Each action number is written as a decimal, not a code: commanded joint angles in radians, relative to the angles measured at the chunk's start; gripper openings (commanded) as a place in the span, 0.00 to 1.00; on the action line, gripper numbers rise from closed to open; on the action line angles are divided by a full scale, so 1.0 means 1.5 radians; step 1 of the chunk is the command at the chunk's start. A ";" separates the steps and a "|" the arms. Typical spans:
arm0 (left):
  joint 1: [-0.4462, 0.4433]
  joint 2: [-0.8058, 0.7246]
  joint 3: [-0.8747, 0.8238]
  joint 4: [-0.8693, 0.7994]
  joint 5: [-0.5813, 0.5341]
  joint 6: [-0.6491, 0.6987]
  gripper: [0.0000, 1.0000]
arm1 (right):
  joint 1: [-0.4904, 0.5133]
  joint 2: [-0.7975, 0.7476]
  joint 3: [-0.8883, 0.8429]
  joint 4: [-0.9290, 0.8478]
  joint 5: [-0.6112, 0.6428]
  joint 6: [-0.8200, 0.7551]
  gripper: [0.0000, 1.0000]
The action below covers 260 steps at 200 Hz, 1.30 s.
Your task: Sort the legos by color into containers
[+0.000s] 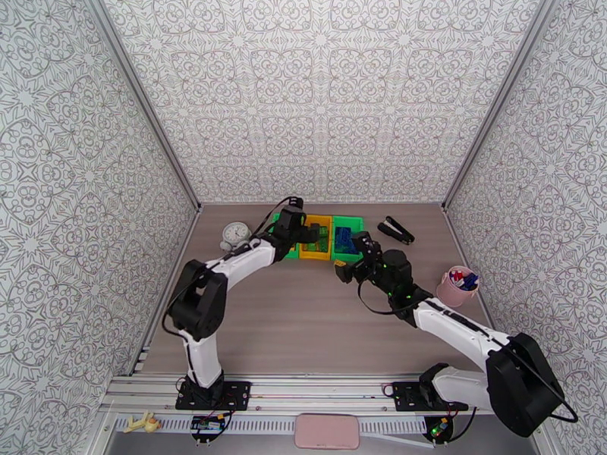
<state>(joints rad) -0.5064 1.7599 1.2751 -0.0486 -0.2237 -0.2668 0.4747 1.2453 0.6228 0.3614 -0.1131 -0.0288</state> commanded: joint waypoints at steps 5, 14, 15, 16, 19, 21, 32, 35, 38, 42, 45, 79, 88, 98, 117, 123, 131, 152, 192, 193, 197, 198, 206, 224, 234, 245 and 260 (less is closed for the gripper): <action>0.008 -0.113 -0.119 0.077 -0.036 0.046 1.00 | -0.026 -0.020 -0.025 0.025 0.048 0.008 1.00; 0.013 -0.153 -0.159 0.078 -0.045 0.055 1.00 | -0.036 -0.025 -0.031 0.027 0.066 0.011 1.00; 0.014 -0.158 -0.164 0.078 -0.046 0.055 1.00 | -0.037 -0.026 -0.032 0.027 0.068 0.011 1.00; 0.015 -0.162 -0.168 0.079 -0.046 0.056 1.00 | -0.038 -0.027 -0.033 0.027 0.070 0.012 1.00; 0.017 -0.175 -0.183 0.079 -0.050 0.059 1.00 | -0.042 -0.030 -0.036 0.026 0.077 0.013 1.00; 0.018 -0.183 -0.191 0.080 -0.053 0.060 1.00 | -0.044 -0.031 -0.038 0.027 0.081 0.012 1.00; 0.030 -0.235 -0.241 0.084 -0.071 0.065 1.00 | -0.058 -0.042 -0.052 0.028 0.107 0.010 1.00; 0.034 -0.248 -0.256 0.087 -0.075 0.066 1.00 | -0.062 -0.045 -0.055 0.029 0.116 0.009 1.00; 0.039 -0.262 -0.268 0.091 -0.076 0.067 1.00 | -0.065 -0.048 -0.060 0.031 0.124 0.009 1.00; 0.045 -0.280 -0.290 0.100 -0.076 0.075 1.00 | -0.071 -0.054 -0.066 0.031 0.136 0.007 1.00; 0.049 -0.294 -0.305 0.106 -0.074 0.079 1.00 | -0.074 -0.057 -0.071 0.031 0.145 0.006 1.00; 0.115 -0.423 -0.451 0.170 -0.050 0.145 1.00 | -0.133 -0.082 -0.116 0.026 0.222 0.005 1.00; 0.138 -0.446 -0.471 0.166 -0.051 0.143 1.00 | -0.148 -0.080 -0.127 0.033 0.231 0.006 1.00; 0.158 -0.466 -0.498 0.173 -0.058 0.152 1.00 | -0.166 -0.075 -0.138 0.045 0.235 0.006 1.00; 0.177 -0.490 -0.554 0.221 -0.097 0.205 1.00 | -0.190 -0.053 -0.162 0.097 0.243 0.000 1.00; 0.183 -0.490 -0.571 0.241 -0.103 0.226 1.00 | -0.198 -0.042 -0.170 0.121 0.244 -0.001 1.00; 0.194 -0.488 -0.590 0.267 -0.114 0.240 1.00 | -0.208 -0.024 -0.180 0.151 0.246 0.002 1.00; 0.227 -0.477 -0.633 0.343 -0.112 0.250 1.00 | -0.225 0.020 -0.187 0.211 0.244 0.008 1.00; 0.299 -0.420 -0.708 0.501 -0.019 0.241 1.00 | -0.239 0.104 -0.177 0.306 0.215 -0.006 1.00; 0.301 -0.417 -0.709 0.507 -0.017 0.241 1.00 | -0.239 0.107 -0.177 0.308 0.215 -0.006 1.00; 0.301 -0.411 -0.710 0.519 -0.013 0.245 1.00 | -0.241 0.115 -0.174 0.309 0.214 -0.005 1.00; 0.301 -0.409 -0.710 0.521 -0.011 0.245 1.00 | -0.241 0.116 -0.174 0.308 0.214 -0.005 1.00; 0.307 -0.396 -0.708 0.535 0.011 0.247 1.00 | -0.245 0.133 -0.174 0.321 0.205 -0.002 1.00; 0.319 -0.363 -0.703 0.578 0.035 0.221 1.00 | -0.266 0.152 -0.176 0.341 0.179 0.012 1.00; 0.320 -0.342 -0.691 0.581 0.044 0.226 1.00 | -0.272 0.173 -0.180 0.363 0.165 0.013 1.00; 0.319 -0.318 -0.676 0.589 0.048 0.235 1.00 | -0.274 0.175 -0.180 0.369 0.157 0.013 1.00; 0.329 -0.278 -0.658 0.605 0.055 0.218 1.00 | -0.278 0.176 -0.177 0.363 0.143 0.013 1.00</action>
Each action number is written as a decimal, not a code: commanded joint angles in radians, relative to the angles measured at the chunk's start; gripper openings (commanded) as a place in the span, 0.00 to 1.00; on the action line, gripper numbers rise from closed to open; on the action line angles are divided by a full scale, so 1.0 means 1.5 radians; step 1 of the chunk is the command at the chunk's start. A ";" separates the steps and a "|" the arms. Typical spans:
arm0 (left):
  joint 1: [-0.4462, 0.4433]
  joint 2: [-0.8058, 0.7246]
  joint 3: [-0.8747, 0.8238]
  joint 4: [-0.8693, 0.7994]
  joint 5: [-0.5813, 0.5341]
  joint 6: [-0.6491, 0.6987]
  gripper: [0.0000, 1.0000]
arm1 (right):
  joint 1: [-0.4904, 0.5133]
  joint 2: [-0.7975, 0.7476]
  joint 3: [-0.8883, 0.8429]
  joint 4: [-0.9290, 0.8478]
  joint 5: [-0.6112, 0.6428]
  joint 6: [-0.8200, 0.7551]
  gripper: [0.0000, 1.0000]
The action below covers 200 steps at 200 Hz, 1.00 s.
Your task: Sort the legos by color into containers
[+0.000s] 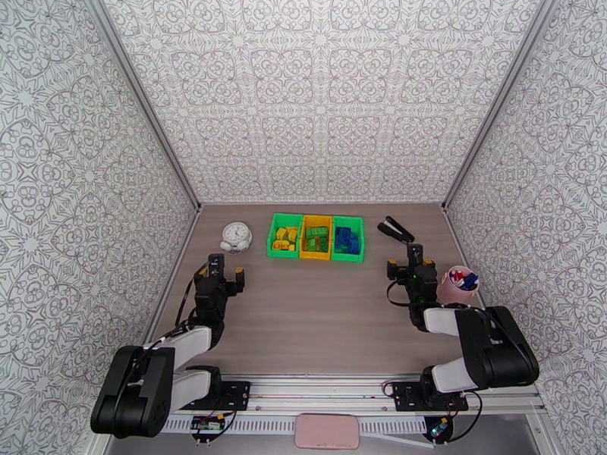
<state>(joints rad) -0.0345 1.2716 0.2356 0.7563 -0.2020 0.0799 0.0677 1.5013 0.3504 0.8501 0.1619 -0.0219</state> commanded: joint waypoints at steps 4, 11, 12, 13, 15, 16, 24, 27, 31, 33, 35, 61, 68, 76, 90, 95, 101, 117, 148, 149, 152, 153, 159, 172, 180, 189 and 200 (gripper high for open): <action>0.018 0.061 0.038 0.080 0.047 -0.018 1.00 | -0.008 0.004 0.007 0.031 -0.043 0.008 1.00; 0.022 0.093 0.042 0.108 0.054 -0.021 1.00 | -0.009 0.002 0.010 0.021 -0.048 0.007 1.00; 0.022 0.097 0.042 0.111 0.054 -0.020 1.00 | -0.010 0.002 0.010 0.021 -0.050 0.007 1.00; 0.022 0.101 0.043 0.114 0.054 -0.020 1.00 | -0.010 0.002 0.011 0.021 -0.051 0.007 1.00; 0.021 0.109 0.044 0.117 0.053 -0.020 1.00 | -0.010 0.004 0.012 0.022 -0.052 0.006 1.00; 0.021 0.114 0.045 0.118 0.053 -0.020 1.00 | -0.010 0.004 0.012 0.021 -0.053 0.006 1.00; 0.022 0.145 0.053 0.134 0.049 -0.021 1.00 | -0.011 0.004 0.016 0.013 -0.055 0.008 1.00; 0.022 0.157 0.055 0.141 0.049 -0.020 1.00 | -0.011 0.003 0.017 0.010 -0.056 0.008 1.00; 0.023 0.169 0.058 0.145 0.047 -0.020 1.00 | -0.012 0.004 0.019 0.008 -0.056 0.008 1.00; 0.023 0.175 0.061 0.147 0.046 -0.021 1.00 | -0.012 0.004 0.019 0.007 -0.057 0.008 1.00; 0.023 0.178 0.064 0.151 0.045 -0.021 1.00 | -0.012 0.004 0.020 0.006 -0.058 0.008 1.00; 0.042 0.174 0.093 0.080 0.059 -0.043 1.00 | -0.018 0.006 0.028 -0.008 -0.064 0.014 1.00; 0.054 0.170 0.106 0.044 0.072 -0.054 1.00 | -0.021 0.006 0.030 -0.012 -0.068 0.017 1.00; 0.070 0.172 0.113 0.041 0.102 -0.063 1.00 | -0.025 0.006 0.032 -0.017 -0.074 0.019 1.00; 0.071 0.171 0.113 0.039 0.107 -0.064 1.00 | -0.027 0.007 0.034 -0.020 -0.076 0.021 1.00; 0.066 0.173 0.113 0.041 0.097 -0.062 1.00 | -0.027 0.007 0.034 -0.021 -0.077 0.020 1.00; 0.066 0.171 0.112 0.039 0.097 -0.061 1.00 | -0.029 0.007 0.034 -0.021 -0.078 0.021 1.00; 0.066 0.171 0.111 0.040 0.097 -0.061 1.00 | -0.029 0.007 0.035 -0.021 -0.078 0.021 1.00; 0.065 0.172 0.112 0.041 0.097 -0.060 1.00 | -0.029 0.006 0.036 -0.022 -0.078 0.021 1.00; 0.065 0.172 0.112 0.041 0.097 -0.060 1.00 | -0.029 0.006 0.035 -0.022 -0.078 0.021 1.00; 0.063 0.171 0.112 0.041 0.095 -0.058 1.00 | -0.029 0.006 0.035 -0.021 -0.078 0.021 1.00; 0.062 0.171 0.112 0.041 0.094 -0.058 1.00 | -0.029 0.006 0.035 -0.021 -0.078 0.021 1.00; 0.060 0.172 0.110 0.043 0.091 -0.056 1.00 | -0.029 0.007 0.035 -0.021 -0.078 0.021 1.00; 0.061 0.172 0.111 0.043 0.091 -0.056 1.00 | -0.029 0.008 0.035 -0.022 -0.078 0.021 1.00; 0.061 0.172 0.112 0.041 0.092 -0.056 1.00 | -0.029 0.007 0.035 -0.022 -0.078 0.021 1.00; 0.062 0.171 0.113 0.040 0.093 -0.057 1.00 | -0.029 0.007 0.036 -0.022 -0.078 0.021 1.00; 0.061 0.173 0.112 0.040 0.092 -0.057 1.00 | -0.029 0.008 0.036 -0.022 -0.078 0.021 1.00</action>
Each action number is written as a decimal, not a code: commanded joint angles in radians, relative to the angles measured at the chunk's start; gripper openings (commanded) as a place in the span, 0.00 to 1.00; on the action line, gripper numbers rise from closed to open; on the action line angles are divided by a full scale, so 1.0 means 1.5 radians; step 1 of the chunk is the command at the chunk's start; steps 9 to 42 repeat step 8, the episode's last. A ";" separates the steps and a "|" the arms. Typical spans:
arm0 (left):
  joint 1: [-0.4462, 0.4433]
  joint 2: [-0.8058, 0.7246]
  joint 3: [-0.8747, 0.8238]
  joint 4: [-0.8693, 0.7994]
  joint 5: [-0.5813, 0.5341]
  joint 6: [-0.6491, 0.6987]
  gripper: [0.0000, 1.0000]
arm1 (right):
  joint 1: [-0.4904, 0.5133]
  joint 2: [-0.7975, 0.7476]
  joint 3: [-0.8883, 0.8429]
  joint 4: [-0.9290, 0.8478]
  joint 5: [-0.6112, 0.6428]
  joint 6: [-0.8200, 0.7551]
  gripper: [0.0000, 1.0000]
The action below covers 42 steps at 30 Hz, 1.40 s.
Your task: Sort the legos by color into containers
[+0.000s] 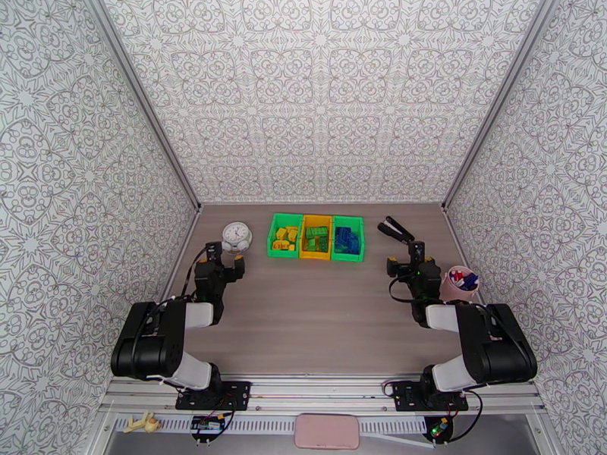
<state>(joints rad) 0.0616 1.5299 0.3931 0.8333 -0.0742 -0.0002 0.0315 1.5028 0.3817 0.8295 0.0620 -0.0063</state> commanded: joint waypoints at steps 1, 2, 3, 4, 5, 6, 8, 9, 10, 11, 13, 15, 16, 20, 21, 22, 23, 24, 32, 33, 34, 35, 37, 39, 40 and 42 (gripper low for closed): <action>-0.003 0.001 0.008 -0.011 0.007 -0.004 1.00 | -0.005 0.007 0.015 -0.008 -0.012 0.010 1.00; -0.002 0.001 0.008 -0.012 0.008 -0.003 1.00 | -0.005 0.006 0.015 -0.008 -0.012 0.010 1.00; 0.002 0.001 0.009 -0.014 0.016 -0.005 1.00 | -0.005 0.006 0.015 -0.008 -0.012 0.010 1.00; 0.003 0.001 0.009 -0.014 0.020 -0.006 1.00 | -0.005 0.005 0.014 -0.008 -0.012 0.010 1.00; 0.002 0.000 0.008 -0.014 0.019 -0.006 1.00 | -0.005 0.005 0.014 -0.007 -0.012 0.010 1.00; 0.002 0.000 0.008 -0.012 0.017 -0.006 1.00 | -0.005 0.005 0.013 -0.007 -0.012 0.010 1.00; 0.001 0.000 0.008 -0.012 0.016 -0.005 1.00 | -0.005 0.005 0.011 -0.004 -0.011 0.009 1.00; 0.001 0.000 0.008 -0.012 0.016 -0.005 1.00 | -0.005 0.005 0.011 -0.004 -0.011 0.009 1.00; 0.001 0.000 0.008 -0.012 0.016 -0.005 1.00 | -0.005 0.005 0.011 -0.004 -0.011 0.009 1.00; 0.001 0.000 0.008 -0.012 0.016 -0.005 1.00 | -0.005 0.005 0.011 -0.004 -0.011 0.009 1.00; 0.001 0.000 0.008 -0.012 0.016 -0.005 1.00 | -0.005 0.005 0.011 -0.004 -0.011 0.009 1.00; 0.001 0.000 0.008 -0.012 0.016 -0.005 1.00 | -0.005 0.005 0.011 -0.004 -0.011 0.009 1.00; 0.001 0.000 0.008 -0.012 0.016 -0.005 1.00 | -0.005 0.005 0.011 -0.004 -0.011 0.009 1.00; 0.001 0.000 0.008 -0.012 0.016 -0.005 1.00 | -0.005 0.005 0.011 -0.004 -0.011 0.009 1.00; 0.001 0.000 0.008 -0.012 0.016 -0.005 1.00 | -0.005 0.005 0.011 -0.004 -0.011 0.009 1.00; 0.001 0.000 0.008 -0.012 0.016 -0.005 1.00 | -0.005 0.005 0.011 -0.004 -0.011 0.009 1.00; 0.001 0.000 0.008 -0.012 0.016 -0.005 1.00 | -0.005 0.005 0.011 -0.004 -0.011 0.009 1.00; 0.001 0.000 0.008 -0.012 0.016 -0.005 1.00 | -0.005 0.005 0.011 -0.004 -0.011 0.009 1.00; 0.001 0.000 0.008 -0.012 0.016 -0.005 1.00 | -0.005 0.005 0.011 -0.004 -0.011 0.009 1.00; 0.001 0.000 0.008 -0.012 0.016 -0.005 1.00 | -0.005 0.005 0.011 -0.004 -0.011 0.009 1.00; 0.001 0.000 0.008 -0.012 0.016 -0.005 1.00 | -0.005 0.005 0.011 -0.004 -0.011 0.009 1.00; 0.001 0.000 0.008 -0.012 0.016 -0.005 1.00 | -0.005 0.005 0.011 -0.004 -0.011 0.009 1.00; 0.001 0.000 0.008 -0.012 0.016 -0.005 1.00 | -0.005 0.005 0.011 -0.004 -0.011 0.009 1.00; 0.001 0.000 0.008 -0.012 0.016 -0.005 1.00 | -0.005 0.005 0.011 -0.004 -0.011 0.009 1.00; 0.001 0.000 0.008 -0.012 0.016 -0.005 1.00 | -0.005 0.005 0.011 -0.004 -0.011 0.009 1.00; 0.001 0.000 0.008 -0.012 0.016 -0.005 1.00 | -0.005 0.005 0.011 -0.004 -0.011 0.009 1.00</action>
